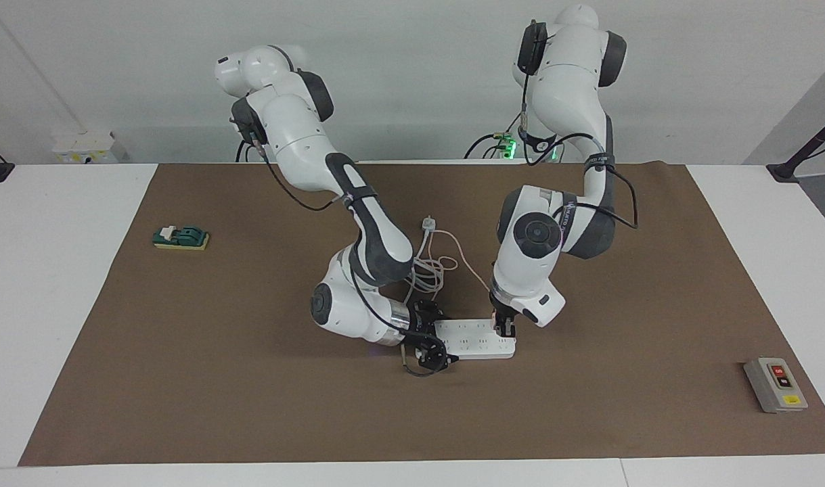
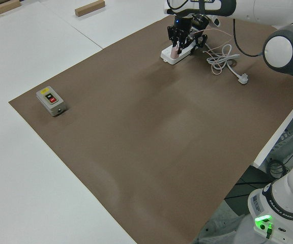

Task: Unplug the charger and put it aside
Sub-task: 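Grasp the pink charger with the left gripper while the right gripper holds the strip, then pull the pink charger out of the strip with the left gripper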

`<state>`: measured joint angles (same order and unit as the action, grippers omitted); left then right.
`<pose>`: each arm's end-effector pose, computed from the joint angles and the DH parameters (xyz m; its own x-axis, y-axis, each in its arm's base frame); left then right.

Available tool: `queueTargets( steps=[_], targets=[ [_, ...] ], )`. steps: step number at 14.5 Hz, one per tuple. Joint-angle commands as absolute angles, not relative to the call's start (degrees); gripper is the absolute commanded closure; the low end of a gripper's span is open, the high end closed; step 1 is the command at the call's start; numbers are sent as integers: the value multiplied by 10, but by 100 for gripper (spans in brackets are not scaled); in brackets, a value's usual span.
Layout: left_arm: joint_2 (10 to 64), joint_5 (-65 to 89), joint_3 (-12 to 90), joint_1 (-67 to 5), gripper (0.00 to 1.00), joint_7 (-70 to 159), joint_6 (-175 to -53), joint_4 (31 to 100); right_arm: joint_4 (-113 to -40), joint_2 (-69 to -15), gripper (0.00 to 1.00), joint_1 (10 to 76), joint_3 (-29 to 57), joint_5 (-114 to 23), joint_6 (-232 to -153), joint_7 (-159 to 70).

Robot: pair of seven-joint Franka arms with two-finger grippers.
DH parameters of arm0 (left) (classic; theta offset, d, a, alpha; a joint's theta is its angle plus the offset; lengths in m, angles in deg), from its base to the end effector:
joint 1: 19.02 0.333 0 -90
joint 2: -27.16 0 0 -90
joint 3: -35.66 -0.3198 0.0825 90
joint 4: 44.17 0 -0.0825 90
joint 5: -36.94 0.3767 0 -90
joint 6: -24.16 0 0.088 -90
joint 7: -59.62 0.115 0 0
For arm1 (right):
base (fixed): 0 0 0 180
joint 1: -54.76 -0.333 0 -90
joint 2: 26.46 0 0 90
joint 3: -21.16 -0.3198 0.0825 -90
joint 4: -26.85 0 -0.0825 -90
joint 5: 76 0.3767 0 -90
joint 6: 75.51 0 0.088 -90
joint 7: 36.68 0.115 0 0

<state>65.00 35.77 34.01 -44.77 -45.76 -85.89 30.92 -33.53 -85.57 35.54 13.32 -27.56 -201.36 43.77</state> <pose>0.6570 -0.3007 0.3450 0.1500 0.9886 0.0122 0.9876 -0.1493 -0.0485 0.7111 0.3534 0.2281 0.0604 -0.6766 -0.7339 -0.9972 -0.0739 -0.0139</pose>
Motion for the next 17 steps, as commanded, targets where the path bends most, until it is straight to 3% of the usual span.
queueTargets(
  steps=[1,2,10,12,13,14,15,17],
  targets=[
    [626,343,337,-448,100,-442,-797,301,-355,-849,82,357,128,-268,-2023,410],
    [621,337,336,-447,100,-441,-793,301,-355,-850,89,357,128,-267,-2023,408],
    [589,320,333,-435,100,-367,-758,298,-367,-849,87,352,127,-266,-2046,395],
    [567,320,331,-425,100,-266,-739,299,-367,-849,39,351,127,-266,-2047,397],
    [550,322,332,-416,100,-204,-734,301,-366,-848,34,351,128,-266,-2047,398],
    [539,323,332,-409,100,-140,-724,305,-366,-847,8,351,128,-266,-2047,399],
    [534,324,332,-394,100,-74,-704,305,-365,-847,0,351,128,-266,-2046,400],
    [521,324,333,-373,100,29,-683,307,-365,-846,0,352,128,-266,-2045,401]
  ],
)
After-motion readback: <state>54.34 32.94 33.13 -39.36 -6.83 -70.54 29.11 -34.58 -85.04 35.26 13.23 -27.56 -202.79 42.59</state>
